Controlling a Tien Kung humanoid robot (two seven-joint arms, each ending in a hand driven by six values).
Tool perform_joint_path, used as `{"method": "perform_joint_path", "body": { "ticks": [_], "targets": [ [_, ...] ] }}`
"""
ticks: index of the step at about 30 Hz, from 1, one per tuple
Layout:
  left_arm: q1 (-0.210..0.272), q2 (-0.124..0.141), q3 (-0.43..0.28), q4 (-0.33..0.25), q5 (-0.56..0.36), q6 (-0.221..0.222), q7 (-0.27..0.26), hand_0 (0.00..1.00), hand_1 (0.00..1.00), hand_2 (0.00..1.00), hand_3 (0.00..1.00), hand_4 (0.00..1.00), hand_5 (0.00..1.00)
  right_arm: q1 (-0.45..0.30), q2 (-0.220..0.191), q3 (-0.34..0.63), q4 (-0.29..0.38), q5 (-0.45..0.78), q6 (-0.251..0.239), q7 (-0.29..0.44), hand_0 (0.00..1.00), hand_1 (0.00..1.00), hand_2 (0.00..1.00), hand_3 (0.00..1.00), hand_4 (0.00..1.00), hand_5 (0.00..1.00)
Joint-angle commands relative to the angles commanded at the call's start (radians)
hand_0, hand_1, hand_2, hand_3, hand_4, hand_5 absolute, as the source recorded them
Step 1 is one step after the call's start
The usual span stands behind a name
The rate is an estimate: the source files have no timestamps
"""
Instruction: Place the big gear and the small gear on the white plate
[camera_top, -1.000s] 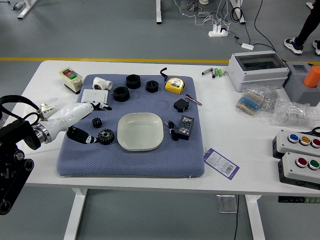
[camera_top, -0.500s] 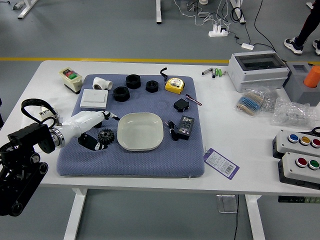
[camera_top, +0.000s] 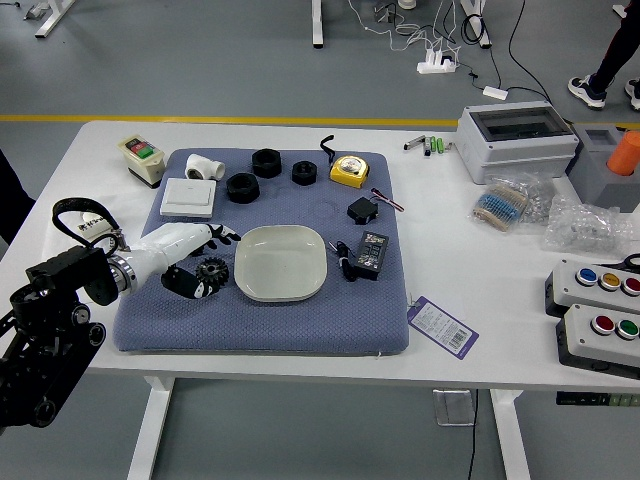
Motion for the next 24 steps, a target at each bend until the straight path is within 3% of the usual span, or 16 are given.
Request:
{"method": "perform_joint_path", "body": {
  "ticks": [5,18,24],
  "targets": [
    [0.005,0.003,0.010,-0.006,0.000,0.004,-0.002,0.607,0.679,0.751,0.839,0.772,0.002,-0.002,0.000,-0.002,0.000,0.001,0.000,0.000,0.687,0.705,0.754,0.567,0.787,0.644],
    [-0.020,-0.007,0.016,0.055,0.000,0.017,-0.008,0.593,0.668,0.747,0.833,0.749,0.002,-0.004,0.001,-0.006,0.000,0.003,0.000,0.000,0.688,0.705,0.754,0.567,0.788,0.645],
    [-0.023,-0.007,0.015,0.047,0.000,0.023,-0.006,0.583,0.659,0.748,0.830,0.723,0.002,-0.002,0.000,0.000,0.000,0.001,0.000,0.000,0.687,0.704,0.753,0.567,0.788,0.645]
  ]
}}
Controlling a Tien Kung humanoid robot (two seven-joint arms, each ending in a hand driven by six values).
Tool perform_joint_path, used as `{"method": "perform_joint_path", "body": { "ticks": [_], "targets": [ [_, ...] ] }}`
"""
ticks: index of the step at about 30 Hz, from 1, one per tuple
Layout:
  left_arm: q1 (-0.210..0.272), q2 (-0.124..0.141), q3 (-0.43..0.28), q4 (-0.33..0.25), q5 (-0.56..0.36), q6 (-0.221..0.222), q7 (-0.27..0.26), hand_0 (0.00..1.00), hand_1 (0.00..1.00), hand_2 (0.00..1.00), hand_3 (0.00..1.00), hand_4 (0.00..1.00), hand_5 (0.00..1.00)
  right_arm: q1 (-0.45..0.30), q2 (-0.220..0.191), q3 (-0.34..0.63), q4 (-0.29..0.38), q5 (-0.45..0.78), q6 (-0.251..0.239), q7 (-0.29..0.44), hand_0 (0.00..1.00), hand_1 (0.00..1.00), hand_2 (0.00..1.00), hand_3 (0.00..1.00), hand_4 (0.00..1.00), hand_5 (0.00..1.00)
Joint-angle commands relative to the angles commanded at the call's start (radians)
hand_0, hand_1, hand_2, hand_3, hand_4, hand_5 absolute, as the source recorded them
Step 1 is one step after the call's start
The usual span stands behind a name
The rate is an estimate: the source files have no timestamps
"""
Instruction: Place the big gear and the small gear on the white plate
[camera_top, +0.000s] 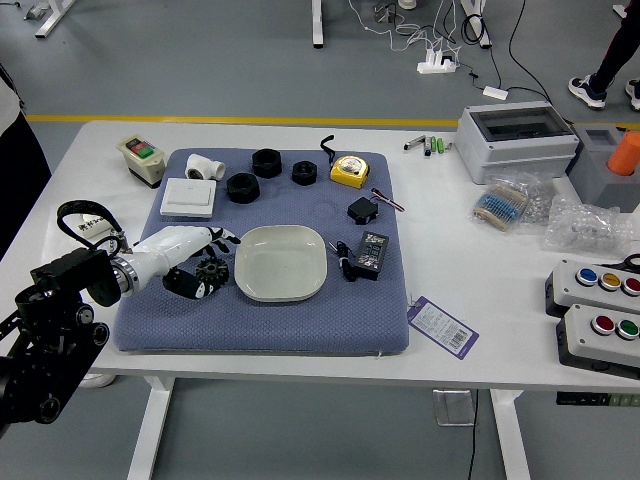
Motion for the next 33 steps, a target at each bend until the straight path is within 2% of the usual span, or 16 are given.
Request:
{"method": "perform_joint_path", "body": {
  "ticks": [20,21,32,33],
  "targets": [
    [-0.007,-0.002,0.000,0.022,0.000,-0.018,0.002,0.581,0.689,0.757,0.828,0.718,0.002,0.005,0.000,0.004,-0.001,0.001,-0.001,-0.001,0.687,0.704,0.754,0.566,0.787,0.645],
    [-0.008,-0.003,0.000,0.023,0.000,-0.021,0.002,0.603,0.721,0.785,0.832,0.739,0.002,0.005,0.000,0.004,-0.001,0.002,-0.001,-0.001,0.687,0.704,0.753,0.566,0.788,0.645],
    [-0.012,-0.001,-0.002,0.015,0.000,-0.029,-0.003,0.611,0.724,0.794,0.833,0.757,0.002,0.006,0.000,0.004,-0.001,0.002,-0.002,0.000,0.687,0.704,0.753,0.566,0.788,0.645],
    [-0.012,-0.001,-0.002,0.014,0.000,-0.029,-0.003,0.651,0.744,0.808,0.845,0.823,0.002,0.006,0.000,0.004,-0.001,0.002,-0.002,0.000,0.687,0.705,0.752,0.566,0.788,0.645]
  ]
}}
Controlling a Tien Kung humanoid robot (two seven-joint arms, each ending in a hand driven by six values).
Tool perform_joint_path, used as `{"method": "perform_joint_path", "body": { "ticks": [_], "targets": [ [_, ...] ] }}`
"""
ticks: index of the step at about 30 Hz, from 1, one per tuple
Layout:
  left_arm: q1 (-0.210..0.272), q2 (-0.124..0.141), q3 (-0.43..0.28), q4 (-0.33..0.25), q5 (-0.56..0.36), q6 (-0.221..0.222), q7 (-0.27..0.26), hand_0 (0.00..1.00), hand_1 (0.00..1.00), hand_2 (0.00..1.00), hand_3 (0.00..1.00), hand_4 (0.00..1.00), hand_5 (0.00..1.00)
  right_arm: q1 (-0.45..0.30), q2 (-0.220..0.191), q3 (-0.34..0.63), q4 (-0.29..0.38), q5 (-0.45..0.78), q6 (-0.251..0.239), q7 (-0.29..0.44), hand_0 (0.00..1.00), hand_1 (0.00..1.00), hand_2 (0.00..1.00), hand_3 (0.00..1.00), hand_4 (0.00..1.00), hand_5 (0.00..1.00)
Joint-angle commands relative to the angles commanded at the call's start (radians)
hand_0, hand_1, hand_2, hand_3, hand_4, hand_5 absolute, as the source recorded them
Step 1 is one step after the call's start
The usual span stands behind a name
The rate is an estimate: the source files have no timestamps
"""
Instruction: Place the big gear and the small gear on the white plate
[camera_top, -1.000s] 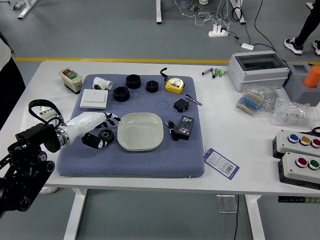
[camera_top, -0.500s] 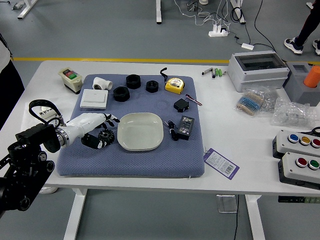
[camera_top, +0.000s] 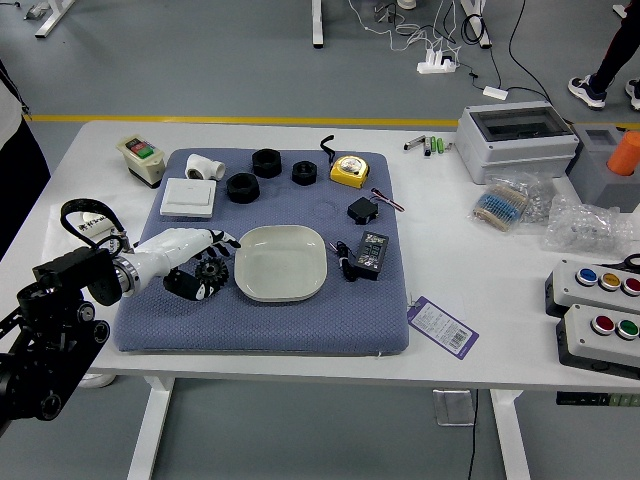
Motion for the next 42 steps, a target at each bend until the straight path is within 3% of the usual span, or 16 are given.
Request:
{"method": "perform_joint_path", "body": {
  "ticks": [18,19,24,25,30,31,36,37,42],
  "targets": [
    [-0.003,-0.005,-0.006,0.034,0.000,-0.008,0.003,0.638,0.745,0.811,0.843,0.797,0.002,0.001,-0.001,0.001,0.000,0.001,-0.001,0.000,0.687,0.705,0.752,0.566,0.788,0.645],
    [-0.003,-0.006,-0.006,0.034,0.000,-0.007,0.003,0.621,0.700,0.773,0.842,0.807,0.002,0.001,-0.001,0.001,0.000,0.001,-0.001,0.000,0.687,0.705,0.752,0.566,0.787,0.645],
    [-0.001,-0.006,-0.003,0.036,0.000,0.006,-0.002,0.621,0.700,0.773,0.842,0.807,0.002,0.000,0.000,-0.003,0.000,0.002,-0.001,0.000,0.687,0.705,0.752,0.566,0.787,0.645],
    [0.000,-0.006,-0.001,0.038,0.000,0.009,-0.003,0.504,0.590,0.680,0.832,0.726,0.002,-0.001,0.000,-0.004,0.000,0.002,-0.001,0.000,0.687,0.705,0.752,0.566,0.787,0.645],
    [0.002,-0.007,0.006,0.045,0.000,0.024,-0.011,0.504,0.590,0.680,0.832,0.726,0.002,-0.003,0.000,-0.007,0.000,0.004,-0.001,0.001,0.687,0.705,0.752,0.566,0.787,0.645],
    [0.003,-0.008,0.008,0.048,0.000,0.029,-0.014,0.462,0.519,0.581,0.801,0.642,0.002,-0.003,0.000,-0.008,0.000,0.004,-0.001,0.001,0.687,0.705,0.752,0.566,0.787,0.645],
    [0.004,-0.008,0.013,0.054,0.000,0.048,-0.024,0.462,0.519,0.581,0.801,0.642,0.002,-0.005,0.000,-0.009,0.000,0.004,-0.001,0.001,0.687,0.705,0.752,0.566,0.787,0.645],
    [0.004,-0.008,0.015,0.055,0.000,0.052,-0.027,0.417,0.477,0.538,0.716,0.510,0.002,-0.006,0.000,-0.009,0.000,0.004,-0.001,0.001,0.686,0.704,0.752,0.566,0.787,0.645],
    [0.004,-0.009,0.013,0.061,0.000,0.060,-0.032,0.417,0.477,0.538,0.716,0.510,0.002,-0.007,0.001,-0.009,0.000,0.004,-0.001,0.001,0.686,0.704,0.752,0.566,0.787,0.645]
  ]
}}
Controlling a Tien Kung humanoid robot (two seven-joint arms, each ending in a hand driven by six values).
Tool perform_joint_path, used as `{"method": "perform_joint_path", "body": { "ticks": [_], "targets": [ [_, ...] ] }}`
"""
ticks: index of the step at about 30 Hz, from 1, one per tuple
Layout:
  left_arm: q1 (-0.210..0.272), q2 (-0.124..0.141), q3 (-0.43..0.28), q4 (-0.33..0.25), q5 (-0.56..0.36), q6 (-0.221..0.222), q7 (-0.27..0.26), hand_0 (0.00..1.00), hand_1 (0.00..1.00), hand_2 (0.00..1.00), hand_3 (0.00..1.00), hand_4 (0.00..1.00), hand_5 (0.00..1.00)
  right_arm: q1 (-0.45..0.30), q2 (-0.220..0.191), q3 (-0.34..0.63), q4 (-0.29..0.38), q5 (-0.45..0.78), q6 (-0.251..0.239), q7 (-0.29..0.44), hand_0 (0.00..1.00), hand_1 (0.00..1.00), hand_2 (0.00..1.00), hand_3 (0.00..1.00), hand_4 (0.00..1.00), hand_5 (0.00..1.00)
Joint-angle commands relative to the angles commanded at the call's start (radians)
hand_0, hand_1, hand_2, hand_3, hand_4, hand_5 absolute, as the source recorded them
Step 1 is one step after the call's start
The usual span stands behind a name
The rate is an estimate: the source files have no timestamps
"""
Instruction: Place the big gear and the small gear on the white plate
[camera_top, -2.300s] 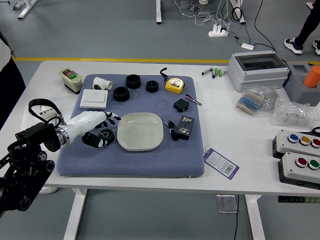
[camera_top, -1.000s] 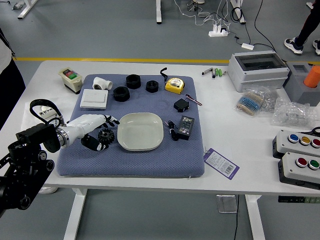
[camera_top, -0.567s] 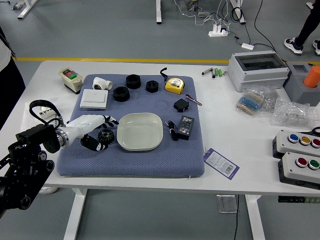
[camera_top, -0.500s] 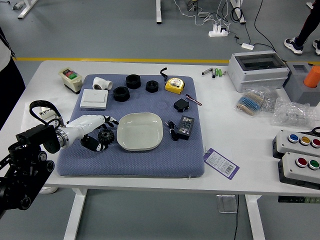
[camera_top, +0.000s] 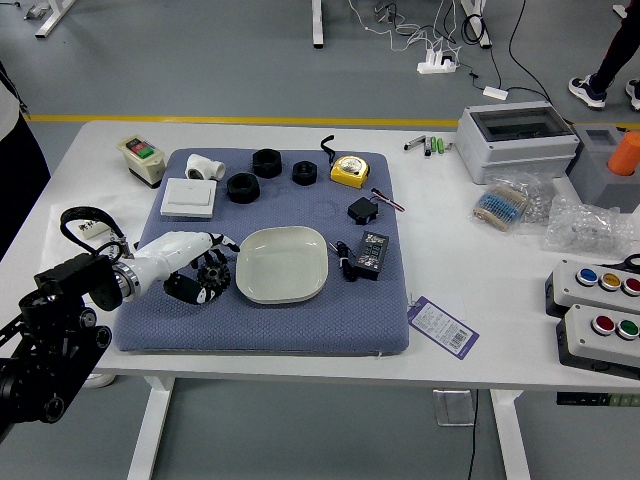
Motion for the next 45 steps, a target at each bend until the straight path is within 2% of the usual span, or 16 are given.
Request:
{"method": "perform_joint_path", "body": {
  "ticks": [6,7,12,13,26,32,36,37,41,42,43,45],
  "targets": [
    [0.002,0.002,-0.003,0.003,0.000,0.003,-0.006,0.407,0.473,0.532,0.718,0.509,0.002,-0.001,0.001,-0.001,-0.001,0.000,0.000,0.000,0.687,0.704,0.752,0.566,0.787,0.645],
    [0.001,0.003,-0.005,0.001,0.000,0.007,-0.008,0.385,0.462,0.523,0.693,0.444,0.002,-0.001,0.001,0.000,0.000,0.000,0.000,0.000,0.687,0.704,0.752,0.566,0.787,0.645],
    [0.000,0.004,-0.009,-0.014,0.000,0.011,-0.014,0.385,0.462,0.523,0.693,0.444,0.002,0.000,0.001,0.004,0.000,0.000,0.000,0.000,0.687,0.704,0.752,0.566,0.787,0.645],
    [-0.001,0.005,-0.010,-0.018,0.000,0.013,-0.015,0.363,0.447,0.508,0.682,0.347,0.002,0.001,0.001,0.004,0.000,0.000,0.000,0.000,0.687,0.704,0.753,0.566,0.787,0.645],
    [-0.009,0.008,-0.018,-0.082,0.000,0.019,-0.018,0.348,0.439,0.501,0.659,0.313,0.002,0.005,-0.001,0.010,0.000,-0.002,0.000,-0.001,0.687,0.704,0.752,0.566,0.787,0.646],
    [-0.010,0.000,0.028,-0.149,0.000,0.044,-0.033,0.345,0.435,0.497,0.651,0.312,0.002,0.007,-0.001,0.011,-0.001,-0.002,0.000,-0.001,0.687,0.703,0.752,0.565,0.786,0.646],
    [-0.025,-0.018,0.068,-0.149,-0.023,0.066,-0.049,0.345,0.435,0.497,0.651,0.312,0.002,0.008,-0.002,0.010,-0.001,-0.002,0.000,-0.001,0.687,0.703,0.752,0.565,0.786,0.646],
    [-0.028,-0.022,0.074,-0.146,-0.028,0.070,-0.051,0.351,0.435,0.495,0.640,0.341,0.002,0.008,-0.002,0.010,-0.001,-0.002,0.000,-0.001,0.687,0.703,0.752,0.566,0.786,0.646],
    [-0.056,-0.059,0.119,-0.093,-0.056,0.101,-0.068,0.351,0.435,0.495,0.640,0.341,0.002,0.011,-0.003,0.008,0.000,-0.002,-0.001,-0.001,0.687,0.703,0.752,0.566,0.786,0.646],
    [-0.057,-0.061,0.120,-0.090,-0.057,0.102,-0.069,0.351,0.435,0.495,0.640,0.341,0.002,0.011,-0.003,0.008,0.000,-0.002,-0.001,-0.001,0.687,0.703,0.752,0.566,0.786,0.646],
    [-0.066,-0.072,0.134,-0.073,-0.067,0.119,-0.079,0.392,0.478,0.535,0.651,0.598,0.002,0.012,-0.003,0.008,0.000,-0.002,-0.001,-0.001,0.687,0.704,0.752,0.566,0.786,0.646],
    [-0.079,-0.091,0.152,-0.035,-0.082,0.155,-0.094,0.392,0.478,0.535,0.651,0.598,0.002,0.014,-0.003,0.007,0.001,0.000,-0.001,0.000,0.687,0.704,0.752,0.566,0.786,0.646]
  ]
}}
